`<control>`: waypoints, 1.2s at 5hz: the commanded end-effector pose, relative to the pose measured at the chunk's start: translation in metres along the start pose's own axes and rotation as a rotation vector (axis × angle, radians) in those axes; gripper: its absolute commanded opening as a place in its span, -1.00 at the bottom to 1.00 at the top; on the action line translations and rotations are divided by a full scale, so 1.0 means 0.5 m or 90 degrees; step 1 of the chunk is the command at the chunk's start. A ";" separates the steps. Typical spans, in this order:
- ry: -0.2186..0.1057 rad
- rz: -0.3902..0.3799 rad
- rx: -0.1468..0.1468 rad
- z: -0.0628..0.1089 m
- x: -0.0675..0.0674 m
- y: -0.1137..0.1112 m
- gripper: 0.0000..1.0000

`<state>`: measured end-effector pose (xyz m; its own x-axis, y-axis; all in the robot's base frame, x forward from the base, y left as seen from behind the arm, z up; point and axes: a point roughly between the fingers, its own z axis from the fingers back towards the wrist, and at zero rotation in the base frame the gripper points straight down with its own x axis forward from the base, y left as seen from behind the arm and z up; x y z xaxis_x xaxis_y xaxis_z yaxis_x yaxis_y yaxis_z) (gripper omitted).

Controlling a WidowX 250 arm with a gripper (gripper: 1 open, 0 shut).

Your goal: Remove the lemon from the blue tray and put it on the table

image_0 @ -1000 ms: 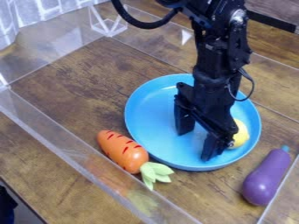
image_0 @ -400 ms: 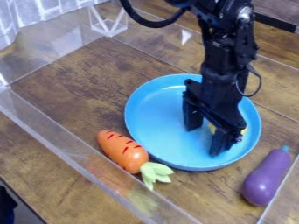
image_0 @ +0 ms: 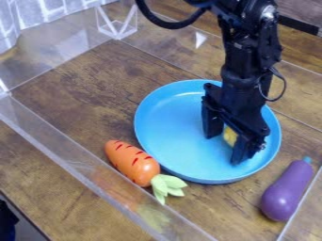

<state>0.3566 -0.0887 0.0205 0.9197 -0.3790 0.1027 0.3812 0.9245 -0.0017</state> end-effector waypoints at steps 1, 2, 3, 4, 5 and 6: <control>0.024 -0.030 -0.012 -0.033 -0.004 -0.026 1.00; 0.024 -0.034 -0.014 -0.036 0.002 -0.032 1.00; 0.026 -0.037 -0.017 -0.038 0.008 -0.034 1.00; 0.029 -0.038 -0.014 -0.031 0.008 -0.030 -1.00; 0.028 -0.033 -0.007 -0.009 0.010 -0.021 -1.00; 0.027 -0.028 0.001 0.014 0.011 -0.012 -1.00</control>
<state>0.3596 -0.0944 0.0251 0.9077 -0.4160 0.0544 0.4166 0.9091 0.0008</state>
